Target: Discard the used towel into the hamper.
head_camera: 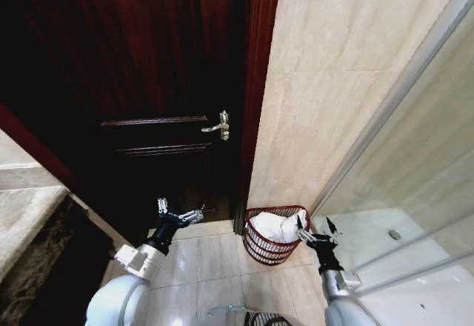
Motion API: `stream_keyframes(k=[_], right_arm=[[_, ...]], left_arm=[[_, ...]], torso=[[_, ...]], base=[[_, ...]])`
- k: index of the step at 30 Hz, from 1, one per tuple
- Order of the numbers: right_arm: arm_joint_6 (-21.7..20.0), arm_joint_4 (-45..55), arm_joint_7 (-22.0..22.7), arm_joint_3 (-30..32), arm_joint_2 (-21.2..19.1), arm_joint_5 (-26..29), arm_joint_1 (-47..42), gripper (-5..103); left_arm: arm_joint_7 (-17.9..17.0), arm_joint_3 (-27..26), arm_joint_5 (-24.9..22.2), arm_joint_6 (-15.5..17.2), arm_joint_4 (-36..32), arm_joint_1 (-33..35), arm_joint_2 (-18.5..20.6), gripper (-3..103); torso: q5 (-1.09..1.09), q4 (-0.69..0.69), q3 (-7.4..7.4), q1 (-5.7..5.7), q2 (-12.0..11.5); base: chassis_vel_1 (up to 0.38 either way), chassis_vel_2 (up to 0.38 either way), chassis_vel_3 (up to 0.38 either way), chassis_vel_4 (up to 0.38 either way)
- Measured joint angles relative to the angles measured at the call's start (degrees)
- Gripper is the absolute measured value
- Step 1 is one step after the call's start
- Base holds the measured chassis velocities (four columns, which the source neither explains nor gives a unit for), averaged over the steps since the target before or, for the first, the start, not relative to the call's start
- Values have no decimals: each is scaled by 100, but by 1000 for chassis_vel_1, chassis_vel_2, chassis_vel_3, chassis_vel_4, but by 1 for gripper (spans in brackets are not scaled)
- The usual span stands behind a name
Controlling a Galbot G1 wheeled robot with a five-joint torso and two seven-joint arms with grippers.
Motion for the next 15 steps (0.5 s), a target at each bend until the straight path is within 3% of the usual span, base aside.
stream_keyframes(k=[9,15], right_arm=[[299,532,-75,-46,15,-249,-268,100],[771,71,-204,162,-141,201,-483,100]], left_arm=[[0,0,0,0,0,0,0,100],[0,0,0,0,0,-1,0,100]], torso=[[0,1,0,1,0],[1,0,0,1,0]], base=[[0,0,0,0],[0,0,0,0]])
